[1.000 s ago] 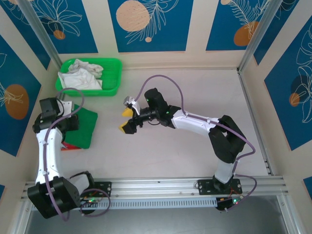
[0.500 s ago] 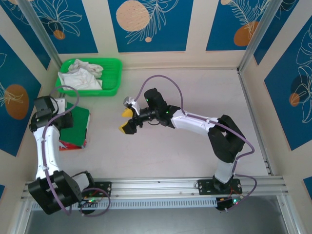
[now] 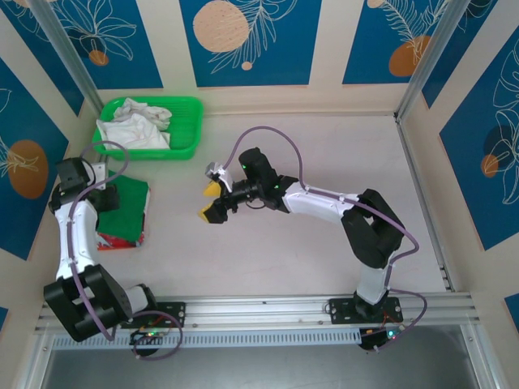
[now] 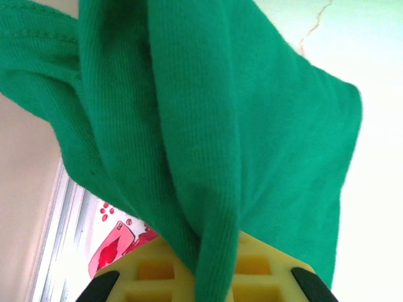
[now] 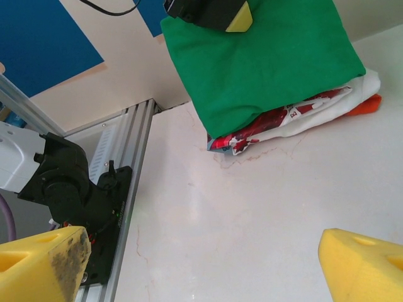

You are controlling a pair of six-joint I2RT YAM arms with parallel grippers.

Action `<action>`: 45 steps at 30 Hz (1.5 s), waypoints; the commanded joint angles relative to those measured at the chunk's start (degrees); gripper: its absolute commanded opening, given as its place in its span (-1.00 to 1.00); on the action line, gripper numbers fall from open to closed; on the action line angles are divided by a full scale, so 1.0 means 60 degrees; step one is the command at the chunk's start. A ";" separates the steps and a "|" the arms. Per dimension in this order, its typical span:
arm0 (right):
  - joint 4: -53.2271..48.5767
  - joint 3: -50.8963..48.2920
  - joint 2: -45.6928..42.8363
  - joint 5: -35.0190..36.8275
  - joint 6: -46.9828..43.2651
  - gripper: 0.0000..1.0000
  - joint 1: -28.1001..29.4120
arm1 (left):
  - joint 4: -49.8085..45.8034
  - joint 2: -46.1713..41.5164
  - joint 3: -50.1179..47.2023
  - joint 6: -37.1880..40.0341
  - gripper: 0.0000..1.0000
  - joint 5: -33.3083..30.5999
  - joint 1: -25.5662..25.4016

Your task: Fold and stack the t-shirts

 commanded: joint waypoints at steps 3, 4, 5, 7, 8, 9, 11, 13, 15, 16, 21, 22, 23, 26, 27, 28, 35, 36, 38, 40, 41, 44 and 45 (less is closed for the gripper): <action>0.0117 0.0259 0.0159 -0.0363 0.0152 0.88 -0.0082 | 0.0262 0.0337 -0.0093 -0.0386 -0.63 -0.0710 0.0283; 0.0125 0.0260 0.0164 -0.0382 0.0166 0.88 -0.0096 | 0.0216 0.0396 -0.0080 -0.0432 -0.54 -0.0754 0.0309; 0.0132 0.0252 0.0164 -0.0382 0.0182 0.88 -0.0096 | 0.0165 0.0446 -0.0065 -0.0458 -0.43 -0.0735 0.0328; 0.0134 0.0240 0.0164 -0.0393 0.0196 0.88 -0.0125 | 0.0144 0.0474 -0.0050 -0.0567 -0.04 -0.0688 0.0332; 0.0132 0.0243 0.0171 -0.0414 0.0210 0.88 -0.0126 | 0.0151 0.0464 -0.0064 -0.0656 0.16 -0.0716 0.0338; 0.0145 0.0245 0.0156 -0.0415 0.0227 0.88 -0.0140 | 0.0146 0.0459 -0.0051 -0.0726 0.42 -0.0750 0.0347; 0.0161 0.0216 0.0144 -0.0422 0.0269 0.88 -0.0154 | 0.0078 0.0459 0.0015 -0.0807 0.72 -0.0762 0.0345; 0.0177 0.0201 0.0134 -0.0415 0.0306 0.88 -0.0155 | 0.0011 0.0453 0.0093 -0.0906 1.00 -0.0816 0.0347; 0.0183 0.0201 0.0121 -0.0422 0.0356 0.88 -0.0155 | 0.0009 0.0383 0.0151 -0.1018 0.99 -0.0958 0.0339; 0.0194 0.0187 0.0125 -0.0429 0.0384 0.88 -0.0155 | 0.0009 0.0319 0.0181 -0.1101 0.99 -0.1030 0.0347; 0.0293 0.0100 0.0065 -0.0429 0.0488 0.88 -0.0141 | 0.0111 -0.0083 0.0143 -0.1396 0.99 -0.0588 0.0303; 0.0333 0.0071 0.0055 -0.0429 0.0515 0.88 -0.0140 | 0.0096 -0.0063 0.0126 -0.1448 1.00 -0.0564 0.0303; 0.0358 0.0044 0.0032 -0.0429 0.0532 0.87 -0.0140 | 0.0047 0.0009 0.0134 -0.1494 0.99 -0.0556 0.0303; 0.0453 -0.0046 0.0010 -0.0393 0.0563 0.88 -0.0126 | -0.0315 0.0332 0.0326 -0.1634 0.99 -0.0621 0.0102; 0.0468 -0.0062 0.0014 -0.0385 0.0563 0.87 -0.0133 | -0.0351 0.0338 0.0333 -0.1601 0.99 -0.0837 -0.0146; 0.0516 -0.0088 0.0031 -0.0385 0.0586 0.88 -0.0126 | -0.0297 0.0296 0.0279 -0.1504 0.99 -0.1189 -0.0512; 0.1110 -0.0403 0.0109 -0.0285 0.0907 0.87 -0.0075 | -0.0632 0.0898 0.0434 -0.1260 0.97 -0.2933 -0.1637; 0.1228 -0.0502 0.0115 -0.0250 0.0952 0.87 -0.0061 | -0.0761 0.1094 0.0529 -0.1266 0.92 -0.3052 -0.1657; 0.1333 -0.0640 0.0110 -0.0135 0.1016 0.87 -0.0038 | -0.1039 0.1483 0.0745 -0.1374 0.83 -0.3429 -0.1688; 0.1369 -0.0745 0.0078 -0.0065 0.1042 0.87 -0.0023 | -0.1276 0.1846 0.0950 -0.1380 0.77 -0.3730 -0.1730; 0.1413 -0.0797 0.0050 -0.0022 0.1061 0.87 -0.0023 | -0.1338 0.2023 0.1050 -0.1401 0.75 -0.3820 -0.1768; 0.1400 -0.0828 0.0046 0.0030 0.0974 0.87 -0.0052 | -0.1430 0.2364 0.1193 -0.1576 0.74 -0.3611 -0.1885; 0.1367 -0.0799 0.0068 0.0028 0.0937 0.87 -0.0075 | -0.1400 0.2436 0.1196 -0.1638 0.74 -0.3544 -0.1933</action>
